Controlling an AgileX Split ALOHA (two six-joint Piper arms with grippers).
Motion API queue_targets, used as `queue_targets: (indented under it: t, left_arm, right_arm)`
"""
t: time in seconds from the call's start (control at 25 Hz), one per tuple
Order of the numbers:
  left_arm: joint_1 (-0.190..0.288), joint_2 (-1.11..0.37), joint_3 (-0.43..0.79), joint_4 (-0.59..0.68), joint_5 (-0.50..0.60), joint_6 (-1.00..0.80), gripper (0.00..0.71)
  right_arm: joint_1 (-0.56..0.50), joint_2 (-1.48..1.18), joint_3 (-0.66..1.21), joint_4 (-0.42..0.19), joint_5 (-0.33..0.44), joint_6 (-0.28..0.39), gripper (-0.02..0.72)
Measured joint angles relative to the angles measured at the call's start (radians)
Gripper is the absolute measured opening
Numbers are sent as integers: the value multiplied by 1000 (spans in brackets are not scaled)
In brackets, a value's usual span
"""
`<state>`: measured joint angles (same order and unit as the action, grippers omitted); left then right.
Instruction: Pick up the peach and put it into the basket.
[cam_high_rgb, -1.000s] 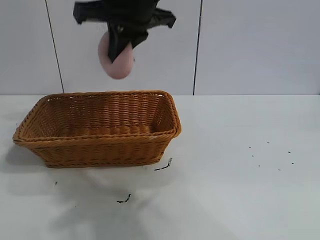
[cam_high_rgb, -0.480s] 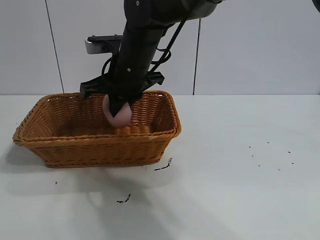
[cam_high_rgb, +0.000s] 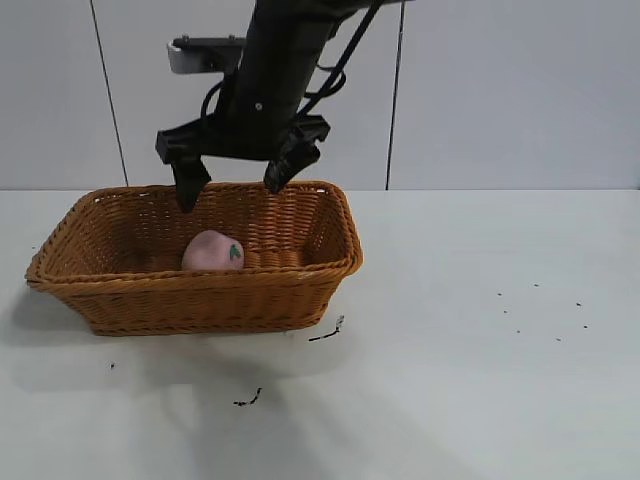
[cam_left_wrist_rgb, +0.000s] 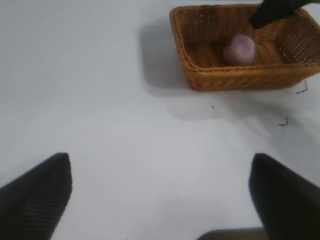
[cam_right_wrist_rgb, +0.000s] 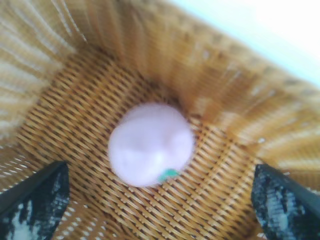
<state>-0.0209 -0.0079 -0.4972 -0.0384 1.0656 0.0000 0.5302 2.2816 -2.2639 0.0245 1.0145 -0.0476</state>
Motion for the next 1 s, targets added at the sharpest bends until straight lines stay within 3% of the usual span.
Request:
queue_targets:
  t: [0.56,0.72,1.0]
  left_arm:
    - [0,0,0,0,0,0,693]
    - [0,0,0,0,0,0,693]
    - [0,0,0,0,0,0,693]
  right_arm:
    - [-484,-1,-43,-17,187,0,695]
    - [-553,-6,-43,-18,197,0,695]
    - [-557,-93,-15,-18,197,0,695]
